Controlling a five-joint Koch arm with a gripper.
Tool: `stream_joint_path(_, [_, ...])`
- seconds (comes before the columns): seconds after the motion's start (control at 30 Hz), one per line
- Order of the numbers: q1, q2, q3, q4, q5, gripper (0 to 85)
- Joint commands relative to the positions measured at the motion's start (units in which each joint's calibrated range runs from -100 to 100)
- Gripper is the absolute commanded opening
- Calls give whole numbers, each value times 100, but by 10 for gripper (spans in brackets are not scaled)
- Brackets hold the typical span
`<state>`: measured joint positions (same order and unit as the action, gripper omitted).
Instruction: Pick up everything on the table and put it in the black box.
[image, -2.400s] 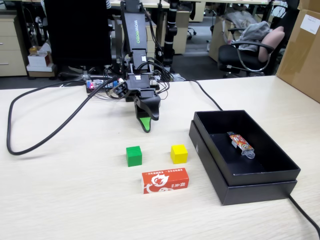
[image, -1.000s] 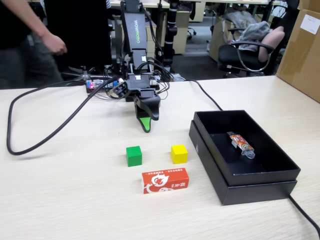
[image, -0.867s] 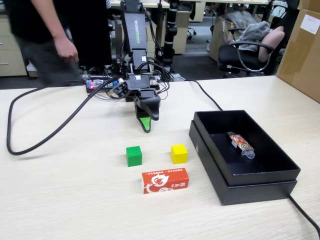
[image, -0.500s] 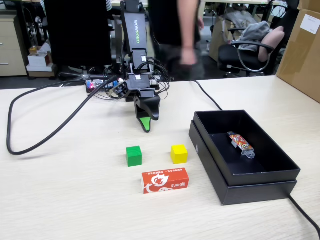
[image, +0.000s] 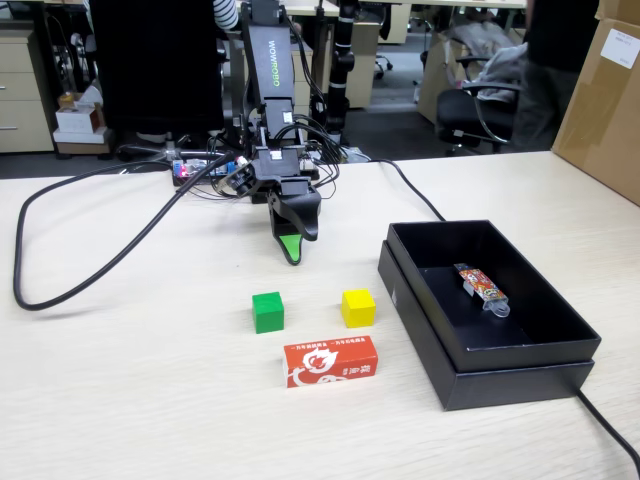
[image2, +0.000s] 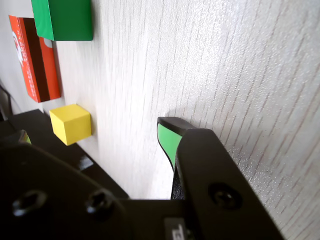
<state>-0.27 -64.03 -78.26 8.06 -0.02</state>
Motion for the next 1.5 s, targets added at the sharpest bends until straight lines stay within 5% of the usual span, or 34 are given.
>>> stream_joint_path(0.0, [0, 109, 11, -67, 10, 491])
stream_joint_path(0.57, [39, 40, 93, -136, 0, 503])
stream_joint_path(0.93, [752, 98, 4644, -5234, 1162, 489])
stream_joint_path(1.23, [689, 2783, 7872, -7091, 1177, 473])
stream_joint_path(1.47, [518, 4160, 8742, -7298, 1162, 473])
